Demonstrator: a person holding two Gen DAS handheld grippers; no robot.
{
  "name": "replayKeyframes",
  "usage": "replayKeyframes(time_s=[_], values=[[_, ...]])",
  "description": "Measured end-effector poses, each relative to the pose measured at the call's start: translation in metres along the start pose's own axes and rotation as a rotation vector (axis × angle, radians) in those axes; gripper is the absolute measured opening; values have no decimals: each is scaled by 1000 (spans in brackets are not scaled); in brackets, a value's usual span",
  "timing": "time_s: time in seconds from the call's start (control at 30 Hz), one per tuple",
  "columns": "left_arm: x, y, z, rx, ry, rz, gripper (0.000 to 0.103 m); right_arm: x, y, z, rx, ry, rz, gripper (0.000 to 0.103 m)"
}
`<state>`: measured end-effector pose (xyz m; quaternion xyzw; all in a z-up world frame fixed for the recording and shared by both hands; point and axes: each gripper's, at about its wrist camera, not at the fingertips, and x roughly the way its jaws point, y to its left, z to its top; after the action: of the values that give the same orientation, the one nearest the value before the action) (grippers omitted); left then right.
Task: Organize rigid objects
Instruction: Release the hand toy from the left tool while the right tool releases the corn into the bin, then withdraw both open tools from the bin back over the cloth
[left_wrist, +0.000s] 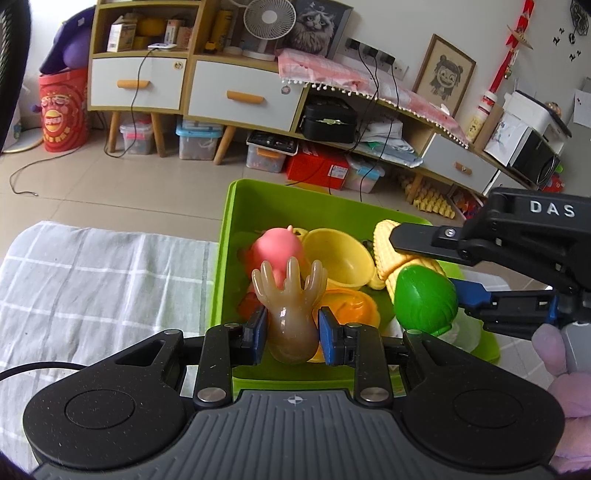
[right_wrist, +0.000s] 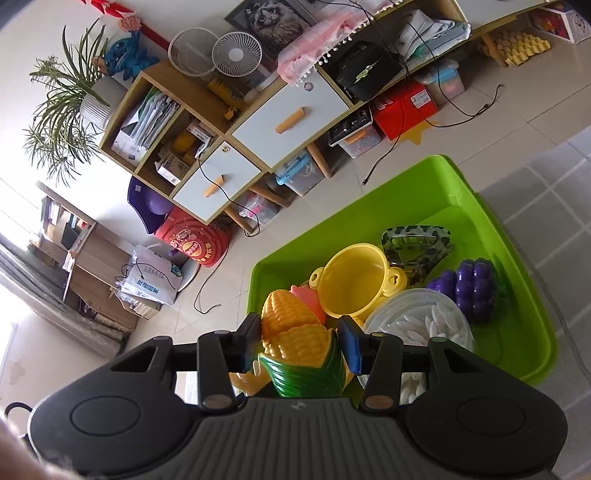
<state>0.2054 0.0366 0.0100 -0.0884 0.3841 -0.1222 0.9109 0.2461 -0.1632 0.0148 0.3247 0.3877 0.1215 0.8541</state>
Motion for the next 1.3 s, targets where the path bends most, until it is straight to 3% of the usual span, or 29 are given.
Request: replayKeyframes(time_s=[0.17, 0.2, 0.23, 0.27, 0.3, 0.33, 0.83, 1.07, 1.2, 1.3], values=[[1, -2, -1, 26, -13, 5, 34, 10, -1, -2, -3, 13, -3, 23], [1, -1, -1, 29, -24, 14, 40, 10, 0, -2, -9, 12, 4, 23], [0, -2, -2, 31, -28, 21, 56, 9, 1, -2, -15, 8, 12, 23], [-1, -2, -3, 29, -37, 28, 63, 7, 2, -2, -22, -1, 17, 30], [-4, -2, -3, 27, -49, 18, 64, 5, 3, -2, -25, -8, 18, 41], [-5, -2, -4, 26, -49, 17, 64, 3, 4, -2, -28, -16, 12, 44], [-44, -10, -7, -11, -49, 7, 82, -48, 21, -13, -92, -39, -9, 45], [-65, -17, -17, -5, -9, 23, 84, -81, 20, -26, -100, -39, -36, 45], [-78, -19, -27, -11, 19, 25, 93, -100, 16, -37, -96, -44, -50, 52], [-87, -21, -38, -5, 29, 28, 94, -113, 13, -46, -114, -46, -78, 55]])
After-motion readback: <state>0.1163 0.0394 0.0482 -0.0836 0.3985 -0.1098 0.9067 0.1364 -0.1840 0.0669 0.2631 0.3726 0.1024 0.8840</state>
